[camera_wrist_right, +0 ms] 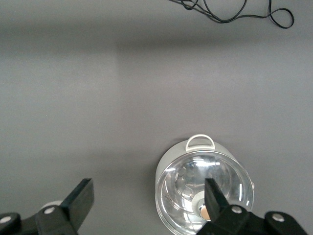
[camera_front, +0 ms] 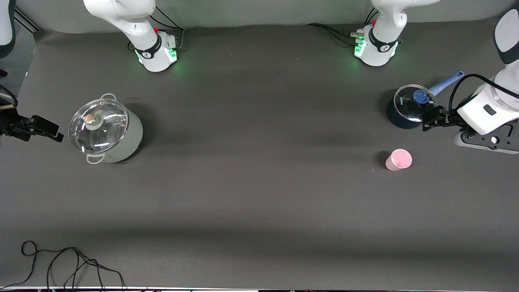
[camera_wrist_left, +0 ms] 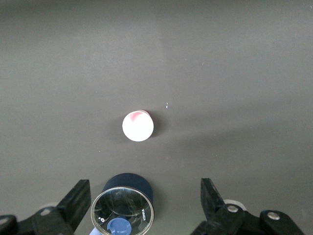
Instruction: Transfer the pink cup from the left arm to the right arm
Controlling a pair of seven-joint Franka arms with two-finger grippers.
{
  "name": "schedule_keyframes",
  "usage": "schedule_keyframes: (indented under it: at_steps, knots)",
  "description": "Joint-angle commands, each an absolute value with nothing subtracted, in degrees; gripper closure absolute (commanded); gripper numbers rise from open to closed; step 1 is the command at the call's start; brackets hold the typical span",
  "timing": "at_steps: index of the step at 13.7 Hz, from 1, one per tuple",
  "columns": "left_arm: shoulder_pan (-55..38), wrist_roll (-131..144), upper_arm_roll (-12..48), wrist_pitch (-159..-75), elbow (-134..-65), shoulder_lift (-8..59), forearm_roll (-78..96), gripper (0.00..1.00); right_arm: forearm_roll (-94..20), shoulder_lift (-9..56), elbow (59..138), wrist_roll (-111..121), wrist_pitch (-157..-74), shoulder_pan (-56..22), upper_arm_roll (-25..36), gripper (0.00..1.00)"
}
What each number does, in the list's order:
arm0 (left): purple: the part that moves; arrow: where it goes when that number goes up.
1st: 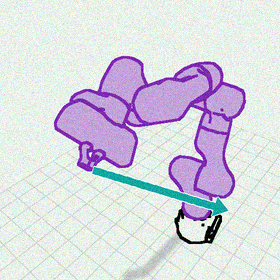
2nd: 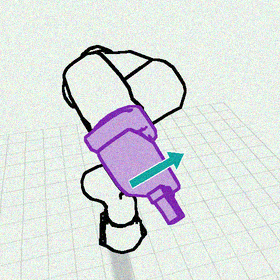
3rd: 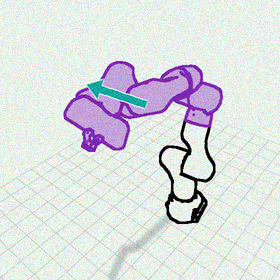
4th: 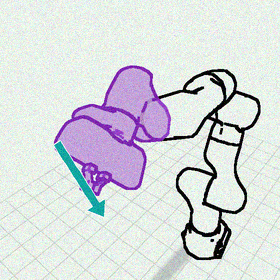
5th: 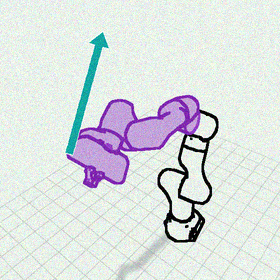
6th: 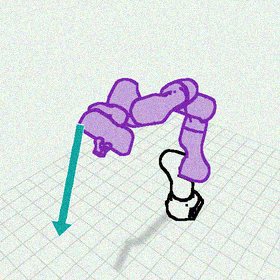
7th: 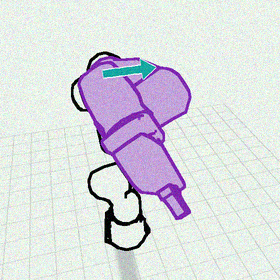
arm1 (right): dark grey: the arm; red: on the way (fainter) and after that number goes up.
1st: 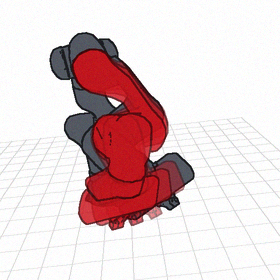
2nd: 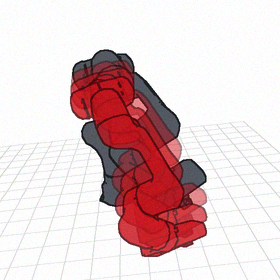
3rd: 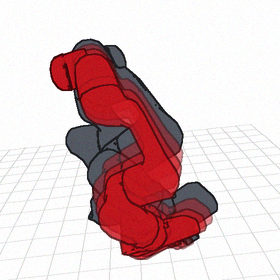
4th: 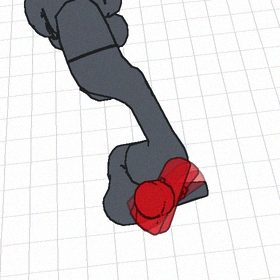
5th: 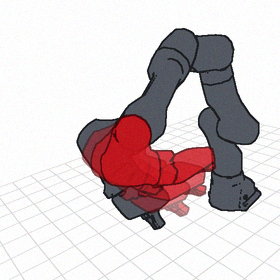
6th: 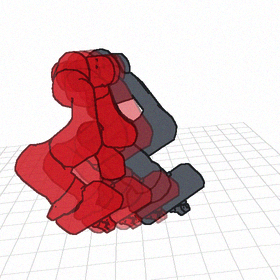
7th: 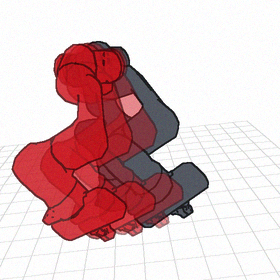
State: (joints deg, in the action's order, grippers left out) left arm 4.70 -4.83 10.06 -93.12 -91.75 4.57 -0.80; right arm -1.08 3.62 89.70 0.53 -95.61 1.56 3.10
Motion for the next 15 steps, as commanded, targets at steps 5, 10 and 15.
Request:
schedule_keyframes:
  at_steps: [5, 10, 15]
  knots:
    - [7.2, -18.1, 9.9, -93.5, -93.3, 3.3, -0.3, 0.0, -0.6, 3.2, 88.2, 0.7, -95.1, 1.5, 3.2, 0.0]
    - [11.1, -38.7, 9.8, -95.6, -93.3, 4.1, -0.4, 0.0, -0.6, 2.9, 87.7, 0.8, -95.1, 1.4, 3.0, 0.0]
    - [16.7, -63.5, 9.9, -99.3, -93.3, 7.5, 2.4, 0.01, -0.4, 3.2, 86.0, 0.5, -93.4, -0.1, 3.0, 0.0]
